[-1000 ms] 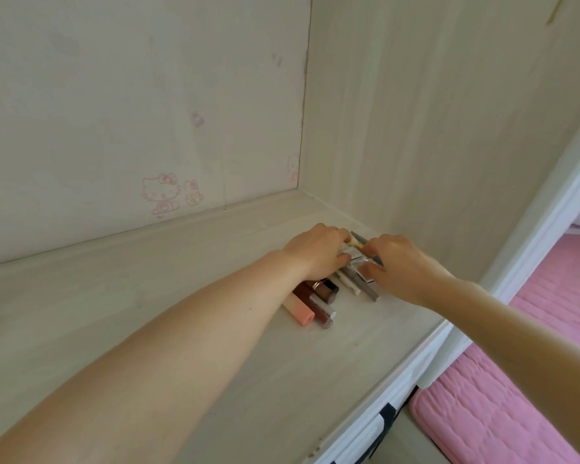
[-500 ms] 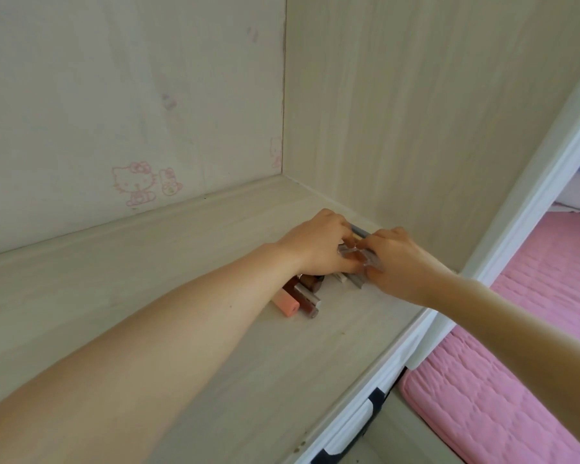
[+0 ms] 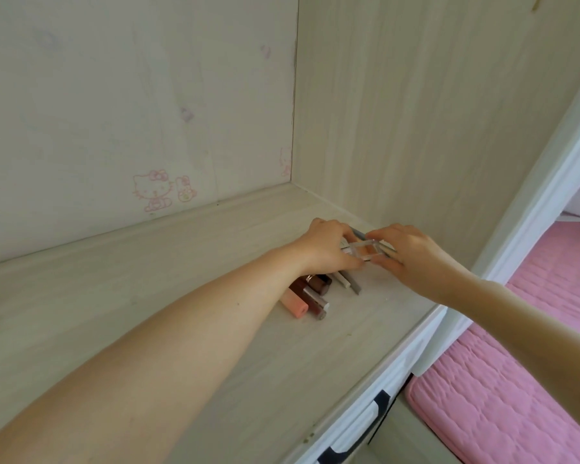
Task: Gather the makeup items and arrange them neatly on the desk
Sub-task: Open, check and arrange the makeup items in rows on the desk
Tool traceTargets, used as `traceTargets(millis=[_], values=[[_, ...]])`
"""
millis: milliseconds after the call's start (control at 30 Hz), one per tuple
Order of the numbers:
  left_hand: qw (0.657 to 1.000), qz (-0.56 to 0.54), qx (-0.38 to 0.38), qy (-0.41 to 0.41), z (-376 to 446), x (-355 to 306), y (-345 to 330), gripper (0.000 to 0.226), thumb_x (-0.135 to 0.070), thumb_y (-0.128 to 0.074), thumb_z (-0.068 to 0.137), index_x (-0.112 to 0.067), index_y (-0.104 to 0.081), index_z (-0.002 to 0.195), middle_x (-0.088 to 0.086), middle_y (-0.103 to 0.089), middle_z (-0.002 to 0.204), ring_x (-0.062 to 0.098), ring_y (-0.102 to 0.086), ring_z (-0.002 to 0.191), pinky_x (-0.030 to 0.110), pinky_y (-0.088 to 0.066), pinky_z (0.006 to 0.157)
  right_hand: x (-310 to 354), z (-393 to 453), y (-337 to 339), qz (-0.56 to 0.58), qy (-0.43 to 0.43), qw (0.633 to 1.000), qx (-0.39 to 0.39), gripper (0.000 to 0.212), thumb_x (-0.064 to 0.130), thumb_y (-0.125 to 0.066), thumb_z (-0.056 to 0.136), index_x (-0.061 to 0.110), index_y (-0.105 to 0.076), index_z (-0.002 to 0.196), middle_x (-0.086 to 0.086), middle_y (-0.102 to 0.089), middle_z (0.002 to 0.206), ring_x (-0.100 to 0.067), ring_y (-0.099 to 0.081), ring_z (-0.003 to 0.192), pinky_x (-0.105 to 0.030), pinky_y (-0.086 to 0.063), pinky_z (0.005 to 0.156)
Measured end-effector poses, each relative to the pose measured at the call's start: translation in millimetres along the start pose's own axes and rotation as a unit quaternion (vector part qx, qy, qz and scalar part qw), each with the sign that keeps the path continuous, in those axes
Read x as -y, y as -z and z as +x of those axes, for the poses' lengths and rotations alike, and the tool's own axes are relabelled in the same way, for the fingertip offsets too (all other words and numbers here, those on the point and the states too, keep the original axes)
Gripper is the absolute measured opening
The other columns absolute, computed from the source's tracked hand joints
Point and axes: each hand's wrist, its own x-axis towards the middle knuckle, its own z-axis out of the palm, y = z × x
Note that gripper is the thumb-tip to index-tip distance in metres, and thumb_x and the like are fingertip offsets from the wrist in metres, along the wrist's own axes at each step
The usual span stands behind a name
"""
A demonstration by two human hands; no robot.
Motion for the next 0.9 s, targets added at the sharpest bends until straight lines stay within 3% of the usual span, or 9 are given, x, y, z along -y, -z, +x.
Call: traceTargets(millis=[133, 267, 400, 567, 667, 800, 900], values=[[0.993, -0.108, -0.036, 0.02, -20.3, -0.3, 13.9, 0.035, -0.037, -0.078, 0.073, -0.026, -0.062, 0.102, -0.005, -0.06, 0.114, 0.01, -0.052, 0.111, 0.023, -0.04, 0.083, 17.7, 2.5, 8.4, 0.063, -0.031, 0.997, -0.02, 0.032, 0.031, -0.062, 0.09, 0.018, -0.062, 0.119, 0.002, -0.063, 0.108, -0.014, -0.057, 0.098, -0.023, -0.042, 0.082], [0.973, -0.22, -0.055, 0.045, -55.4, -3.2, 34.9, 0.037, -0.033, -0.078, 0.078, -0.016, -0.063, 0.107, -0.007, -0.064, 0.105, 0.003, -0.059, 0.098, 0.017, -0.043, 0.083, 44.1, 4.1, 15.2, 0.198, -0.055, 0.979, -0.015, 0.021, 0.027, -0.062, 0.09, 0.025, -0.066, 0.111, 0.011, -0.067, 0.104, -0.002, -0.063, 0.096, -0.019, -0.045, 0.086], [0.944, -0.303, -0.119, 0.064, -91.9, 2.5, 50.1, 0.035, -0.036, -0.078, 0.077, -0.018, -0.063, 0.104, 0.001, -0.071, 0.103, 0.01, -0.066, 0.096, 0.023, -0.048, 0.079, 81.6, 5.1, 17.2, 0.315, -0.059, 0.947, -0.011, 0.017, 0.026, -0.063, 0.09, 0.025, -0.067, 0.106, 0.014, -0.069, 0.101, 0.005, -0.064, 0.089, -0.014, -0.047, 0.081], [0.915, -0.346, -0.187, 0.083, -146.4, 18.7, 74.2, 0.035, -0.037, -0.078, 0.074, -0.02, -0.066, 0.101, -0.003, -0.074, 0.097, 0.011, -0.068, 0.098, 0.041, -0.05, 0.098, 141.3, 9.1, 7.4, 0.36, -0.033, 0.932, 0.006, 0.021, 0.025, -0.061, 0.092, 0.02, -0.067, 0.111, 0.011, -0.069, 0.107, 0.002, -0.066, 0.09, -0.02, -0.054, 0.081], [0.91, -0.343, -0.214, 0.089, -186.3, 29.1, 88.6, 0.03, -0.031, -0.078, 0.077, -0.018, -0.065, 0.101, -0.003, -0.075, 0.093, 0.01, -0.069, 0.096, 0.04, -0.05, 0.098, 175.4, 7.4, -1.8, 0.377, -0.001, 0.926, 0.03, 0.018, 0.026, -0.061, 0.091, 0.023, -0.067, 0.108, 0.015, -0.069, 0.102, 0.007, -0.066, 0.083, -0.011, -0.05, 0.07], [0.908, -0.317, -0.257, 0.094, -238.6, 38.4, 102.9, 0.031, -0.021, -0.077, 0.08, -0.014, -0.062, 0.106, 0.001, -0.074, 0.097, 0.009, -0.07, 0.088, 0.028, -0.054, 0.086, 221.9, 5.1, -11.9, 0.39, 0.037, 0.917, 0.081, 0.021, 0.029, -0.061, 0.09, 0.025, -0.067, 0.11, 0.016, -0.068, 0.108, 0.002, -0.065, 0.096, -0.032, -0.054, 0.088], [0.906, -0.3, -0.285, 0.085, -274.4, 46.5, 109.4, 0.03, -0.013, -0.078, 0.078, -0.012, -0.063, 0.103, 0.002, -0.074, 0.095, 0.014, -0.072, 0.086, 0.027, -0.055, 0.083, 252.8, 1.2, -18.2, 0.381, 0.044, 0.917, 0.114, 0.024, 0.044, -0.06, 0.086, 0.034, -0.068, 0.105, 0.018, -0.07, 0.103, -0.003, -0.066, 0.098, -0.043, -0.054, 0.091]])
